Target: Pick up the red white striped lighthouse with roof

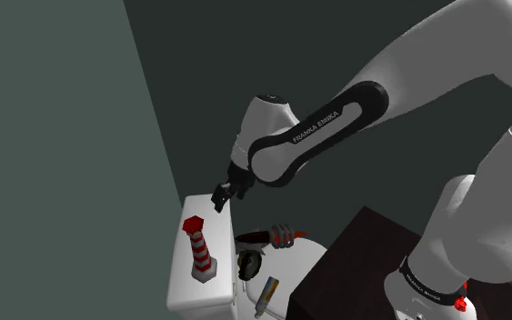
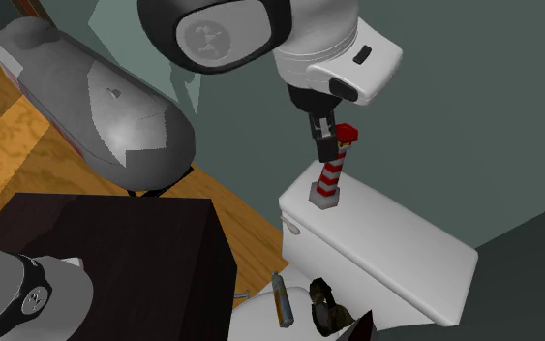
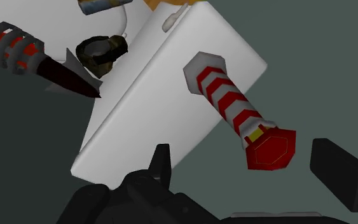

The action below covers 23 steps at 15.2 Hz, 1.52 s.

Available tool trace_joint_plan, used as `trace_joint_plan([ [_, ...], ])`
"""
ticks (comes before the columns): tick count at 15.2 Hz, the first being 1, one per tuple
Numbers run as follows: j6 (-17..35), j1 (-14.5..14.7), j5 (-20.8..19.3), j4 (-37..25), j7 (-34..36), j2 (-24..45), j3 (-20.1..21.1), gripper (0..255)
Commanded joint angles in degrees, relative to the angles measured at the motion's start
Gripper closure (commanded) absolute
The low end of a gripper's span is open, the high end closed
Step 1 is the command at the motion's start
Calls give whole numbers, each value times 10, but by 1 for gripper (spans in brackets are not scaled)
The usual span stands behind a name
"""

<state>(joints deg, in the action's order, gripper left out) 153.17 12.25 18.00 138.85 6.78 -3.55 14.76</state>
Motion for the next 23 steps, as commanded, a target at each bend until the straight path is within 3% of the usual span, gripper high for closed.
trace_joint_plan([
  [1, 32, 7, -6, -22, 11, 42, 10, 0],
  [8, 117, 44, -52, -124, 52, 193, 13, 0],
  [18, 169, 49, -54, -127, 44, 248, 11, 0],
  [19, 169, 50, -55, -127, 46, 247, 11, 255],
  [23, 169, 51, -55, -127, 46, 247, 11, 255],
])
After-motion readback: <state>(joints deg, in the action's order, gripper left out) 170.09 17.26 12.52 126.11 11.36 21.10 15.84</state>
